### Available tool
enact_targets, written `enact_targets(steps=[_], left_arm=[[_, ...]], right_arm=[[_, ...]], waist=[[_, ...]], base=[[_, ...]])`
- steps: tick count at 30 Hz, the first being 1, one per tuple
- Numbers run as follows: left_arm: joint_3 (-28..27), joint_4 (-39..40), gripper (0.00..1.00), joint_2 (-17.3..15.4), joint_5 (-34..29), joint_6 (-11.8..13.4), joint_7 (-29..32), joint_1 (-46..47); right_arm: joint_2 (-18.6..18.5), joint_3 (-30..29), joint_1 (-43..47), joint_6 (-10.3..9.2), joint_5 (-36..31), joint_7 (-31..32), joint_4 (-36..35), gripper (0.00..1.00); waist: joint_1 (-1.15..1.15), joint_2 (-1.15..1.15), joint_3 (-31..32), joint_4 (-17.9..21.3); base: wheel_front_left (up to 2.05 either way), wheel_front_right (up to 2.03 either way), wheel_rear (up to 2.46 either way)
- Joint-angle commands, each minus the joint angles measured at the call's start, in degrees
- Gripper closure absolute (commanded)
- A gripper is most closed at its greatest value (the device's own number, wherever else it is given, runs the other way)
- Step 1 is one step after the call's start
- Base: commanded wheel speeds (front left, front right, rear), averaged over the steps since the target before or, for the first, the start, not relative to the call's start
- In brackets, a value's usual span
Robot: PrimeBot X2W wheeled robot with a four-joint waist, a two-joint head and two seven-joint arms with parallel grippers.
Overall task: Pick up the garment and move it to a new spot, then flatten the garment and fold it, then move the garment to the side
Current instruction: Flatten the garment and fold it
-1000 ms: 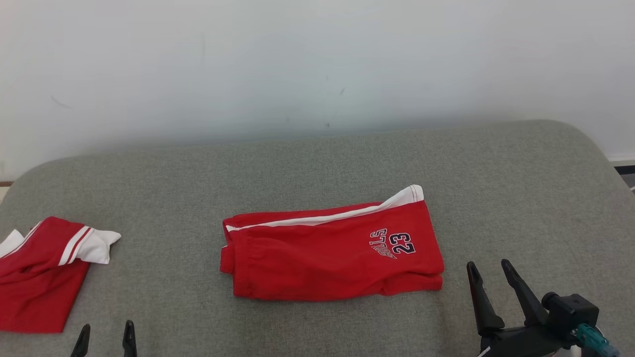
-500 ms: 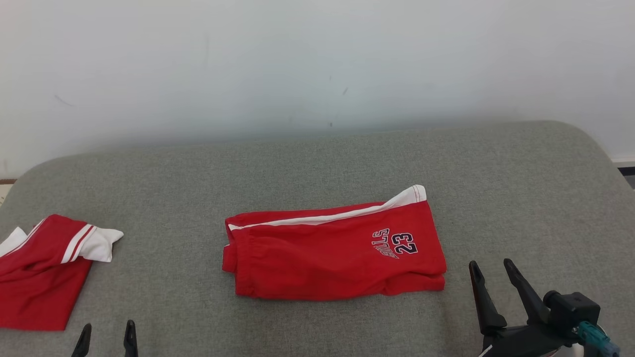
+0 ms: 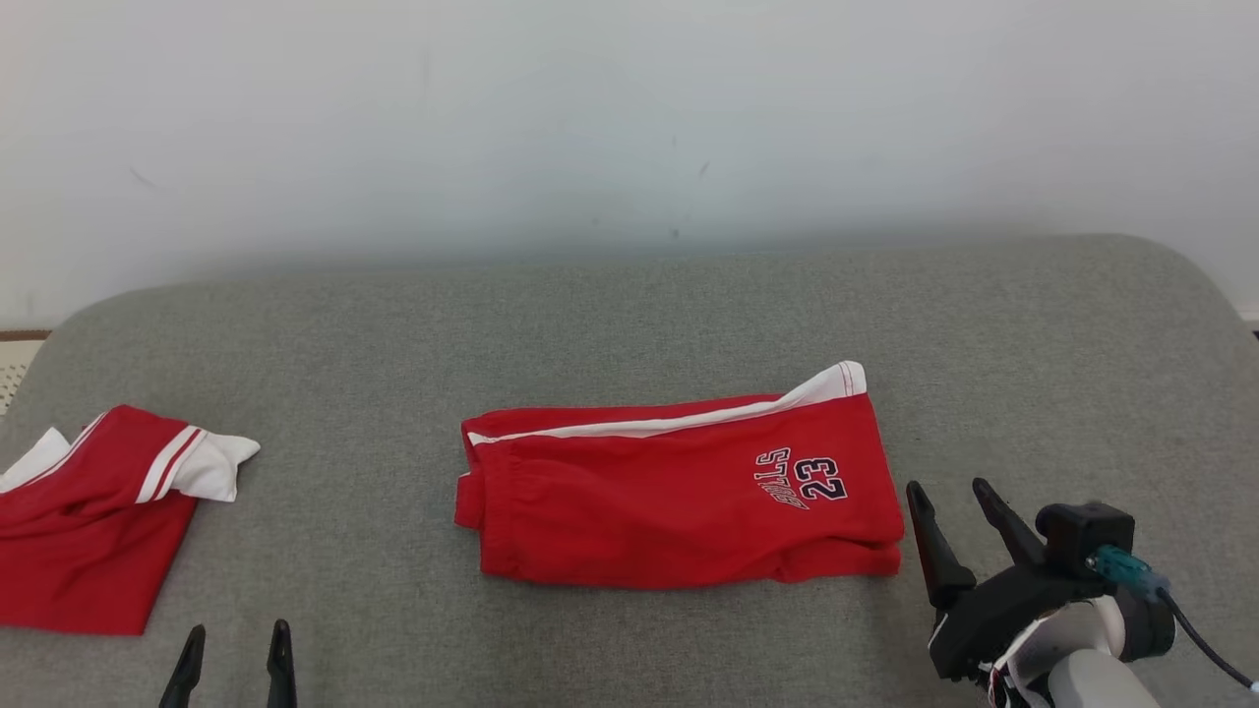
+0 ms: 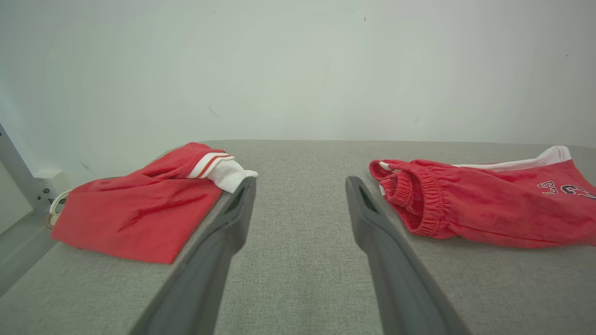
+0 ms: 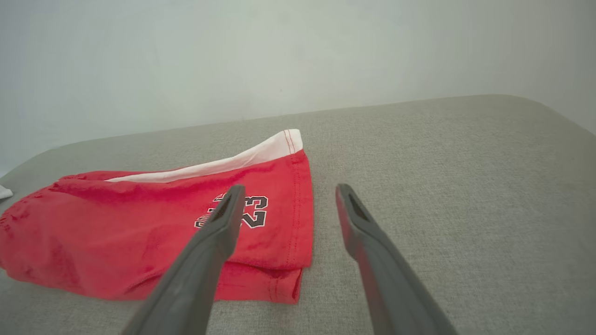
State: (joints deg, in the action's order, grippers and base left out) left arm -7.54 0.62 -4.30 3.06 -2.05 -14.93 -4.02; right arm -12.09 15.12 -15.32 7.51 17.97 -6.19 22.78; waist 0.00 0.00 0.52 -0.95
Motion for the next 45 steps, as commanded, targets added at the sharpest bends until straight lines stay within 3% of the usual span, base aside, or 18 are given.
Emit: enact_targets(steps=[1,21,34,35,36,37,38,45], left_arm=[[0.23,-0.25,0.00,0.07,0.24,-0.16,-0.17,0.76],[2.75,-1.07,0.00,0.73,0.76,-1.07,-0.17,5.47],[3.96,-1.67,0.00,1.05,0.97,-1.40,-0.17,8.67],[3.88,-1.72,0.00,1.06,1.02,-1.42,-0.17,8.77],[3.82,-1.80,0.00,1.09,1.03,-1.43,-0.17,8.83],[3.79,-1.91,0.00,1.10,0.95,-1.44,-0.17,8.86],[3.71,-2.02,0.00,1.12,0.93,-1.43,-0.17,8.87],[3.33,-2.65,0.00,1.18,0.82,-1.39,-0.17,8.71]], right_arm=[[-0.34,0.36,-1.70,-0.04,0.40,0.09,1.95,0.00],[0.14,6.08,-22.07,-0.04,7.03,-1.13,35.42,0.00],[1.60,9.04,-28.08,0.01,11.20,0.27,45.10,0.00],[2.04,9.50,-27.97,0.03,11.80,0.23,44.86,0.27],[2.08,10.03,-27.94,0.14,12.17,0.04,44.69,0.62],[2.02,10.60,-27.87,0.15,12.47,-0.11,44.53,0.85],[2.04,11.05,-27.76,0.14,13.03,-0.38,44.36,1.00],[0.00,14.17,-27.37,-0.02,16.27,-1.68,43.27,1.00]], waist=[[0.00,0.00,-0.51,-0.70],[0.00,0.00,-6.51,-5.17],[0.00,0.00,-10.46,-7.13],[0.00,0.00,-10.52,-7.15],[0.00,0.00,-10.56,-7.15],[0.00,0.00,-10.54,-7.15],[0.00,0.00,-10.49,-7.10],[0.00,0.00,-9.33,-6.16]], base=[[0.00,0.00,0.00],[0.00,0.00,0.00],[0.00,0.00,0.00],[0.00,0.00,0.00],[0.00,0.00,0.00],[0.00,0.00,0.00],[0.00,0.00,0.00],[0.00,0.00,0.00]])
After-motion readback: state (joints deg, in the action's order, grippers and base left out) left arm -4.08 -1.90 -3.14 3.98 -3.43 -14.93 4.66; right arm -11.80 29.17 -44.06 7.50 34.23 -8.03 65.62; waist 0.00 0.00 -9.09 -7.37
